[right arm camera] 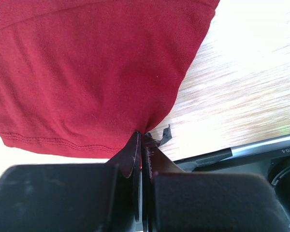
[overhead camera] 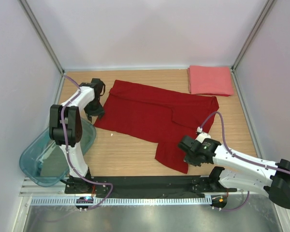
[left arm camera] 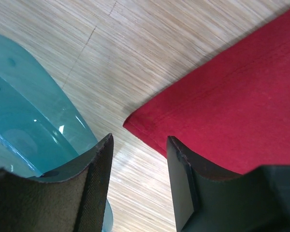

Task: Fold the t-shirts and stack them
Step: Fold the tshirt

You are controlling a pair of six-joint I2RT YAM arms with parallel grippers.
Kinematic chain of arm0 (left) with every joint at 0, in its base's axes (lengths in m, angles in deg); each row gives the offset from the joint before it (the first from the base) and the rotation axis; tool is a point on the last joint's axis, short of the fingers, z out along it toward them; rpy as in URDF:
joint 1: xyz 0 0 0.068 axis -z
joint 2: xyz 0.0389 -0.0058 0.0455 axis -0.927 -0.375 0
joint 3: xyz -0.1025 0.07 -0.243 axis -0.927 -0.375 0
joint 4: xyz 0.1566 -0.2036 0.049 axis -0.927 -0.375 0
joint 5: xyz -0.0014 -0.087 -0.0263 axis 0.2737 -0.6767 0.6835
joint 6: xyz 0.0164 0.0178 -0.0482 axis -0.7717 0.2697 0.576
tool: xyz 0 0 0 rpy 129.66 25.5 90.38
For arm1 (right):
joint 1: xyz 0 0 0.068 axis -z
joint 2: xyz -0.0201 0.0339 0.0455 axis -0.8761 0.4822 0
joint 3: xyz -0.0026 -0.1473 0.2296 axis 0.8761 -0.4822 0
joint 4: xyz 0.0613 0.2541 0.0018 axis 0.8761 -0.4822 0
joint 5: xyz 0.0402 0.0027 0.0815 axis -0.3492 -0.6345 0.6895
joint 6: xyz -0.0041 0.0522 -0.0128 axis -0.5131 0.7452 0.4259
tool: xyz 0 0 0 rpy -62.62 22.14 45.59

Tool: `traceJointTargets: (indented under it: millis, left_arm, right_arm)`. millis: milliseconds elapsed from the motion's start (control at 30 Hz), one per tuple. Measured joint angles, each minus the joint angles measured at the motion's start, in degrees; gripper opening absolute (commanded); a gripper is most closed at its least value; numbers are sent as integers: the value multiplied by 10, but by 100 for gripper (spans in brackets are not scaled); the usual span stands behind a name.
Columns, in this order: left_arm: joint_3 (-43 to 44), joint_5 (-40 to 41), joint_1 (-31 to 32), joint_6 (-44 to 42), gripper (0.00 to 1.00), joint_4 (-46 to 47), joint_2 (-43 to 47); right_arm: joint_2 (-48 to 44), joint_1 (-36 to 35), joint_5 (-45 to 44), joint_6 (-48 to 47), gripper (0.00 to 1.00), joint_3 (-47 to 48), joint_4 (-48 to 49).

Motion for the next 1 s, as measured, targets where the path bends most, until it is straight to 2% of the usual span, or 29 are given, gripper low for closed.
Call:
traceJointTargets:
  millis: [167, 367, 467, 567, 633, 667, 767, 800, 833, 1000]
  left_arm:
    - [-15, 5, 0, 12, 47, 2, -2]
    - [-23, 3, 0, 18, 50, 8, -18]
    - [-30, 3, 0, 19, 47, 16, -26]
    - [-31, 3, 0, 21, 41, 17, -32]
    - [-31, 4, 0, 23, 33, 17, -33]
    - [-30, 5, 0, 23, 25, 18, -34]
    - [-28, 8, 0, 19, 13, 21, -38]
    - [-28, 10, 0, 17, 5, 22, -38]
    - [-28, 11, 0, 14, 2, 23, -38]
    - [-28, 11, 1, -3, 0, 23, -37]
  right_arm:
    - [-2, 11, -2, -11, 1, 0, 0]
    - [-3, 19, -2, -23, 1, 0, 0]
    - [-6, 22, -2, -30, 1, 0, -1]
    - [-9, 25, -2, -33, 1, 0, -3]
    - [-14, 26, -3, -34, 1, 0, -6]
    - [-17, 26, -4, -34, 1, 0, -8]
    - [-29, 26, -11, -34, 1, 0, -16]
    - [-32, 26, -14, -33, 1, 1, -22]
    - [-34, 26, -18, -33, 1, 3, -26]
    - [-29, 58, -23, -52, 1, 26, -42]
